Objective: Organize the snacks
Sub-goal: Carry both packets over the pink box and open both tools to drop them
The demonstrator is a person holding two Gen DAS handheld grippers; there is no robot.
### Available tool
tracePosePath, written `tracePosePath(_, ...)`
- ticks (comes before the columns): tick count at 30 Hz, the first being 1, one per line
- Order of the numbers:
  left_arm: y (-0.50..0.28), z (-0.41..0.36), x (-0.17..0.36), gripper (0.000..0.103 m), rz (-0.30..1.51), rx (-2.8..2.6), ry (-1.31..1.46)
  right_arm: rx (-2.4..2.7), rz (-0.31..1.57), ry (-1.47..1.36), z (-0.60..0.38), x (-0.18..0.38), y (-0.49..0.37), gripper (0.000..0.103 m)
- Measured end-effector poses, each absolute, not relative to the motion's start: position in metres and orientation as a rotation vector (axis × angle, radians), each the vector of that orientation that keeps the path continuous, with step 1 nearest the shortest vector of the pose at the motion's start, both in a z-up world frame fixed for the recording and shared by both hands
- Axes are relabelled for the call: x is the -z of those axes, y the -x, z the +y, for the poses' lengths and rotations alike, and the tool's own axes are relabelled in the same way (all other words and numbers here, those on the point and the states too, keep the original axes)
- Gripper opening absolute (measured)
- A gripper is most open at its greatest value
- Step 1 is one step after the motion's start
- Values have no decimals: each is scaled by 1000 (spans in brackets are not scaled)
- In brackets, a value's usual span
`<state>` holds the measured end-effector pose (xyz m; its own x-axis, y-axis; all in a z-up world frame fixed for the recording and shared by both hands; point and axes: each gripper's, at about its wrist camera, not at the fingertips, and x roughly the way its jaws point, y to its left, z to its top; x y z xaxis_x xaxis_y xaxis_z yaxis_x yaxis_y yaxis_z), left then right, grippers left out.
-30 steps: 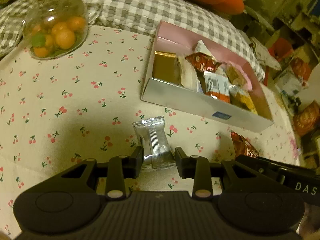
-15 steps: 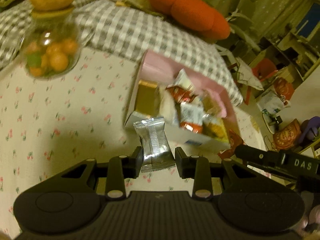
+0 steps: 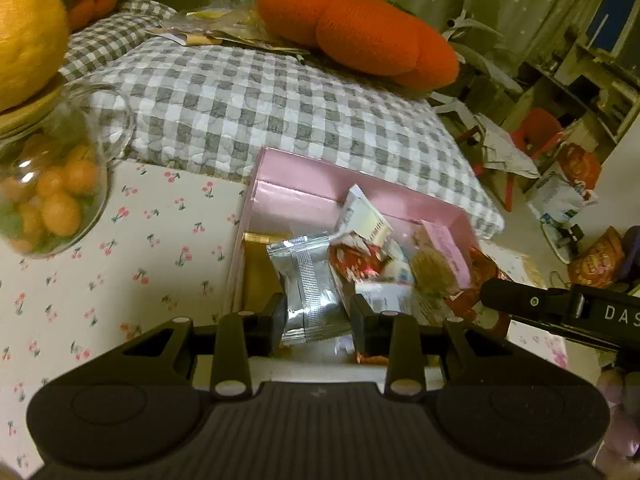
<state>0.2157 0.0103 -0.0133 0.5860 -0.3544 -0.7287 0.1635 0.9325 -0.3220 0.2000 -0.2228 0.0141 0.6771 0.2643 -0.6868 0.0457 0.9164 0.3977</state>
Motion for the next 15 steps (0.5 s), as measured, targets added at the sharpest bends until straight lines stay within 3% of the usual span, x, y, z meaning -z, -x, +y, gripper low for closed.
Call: tracePosePath(15,-254,-4,29,32,909,268,139,-88,831,-408,-232,12,-240,39)
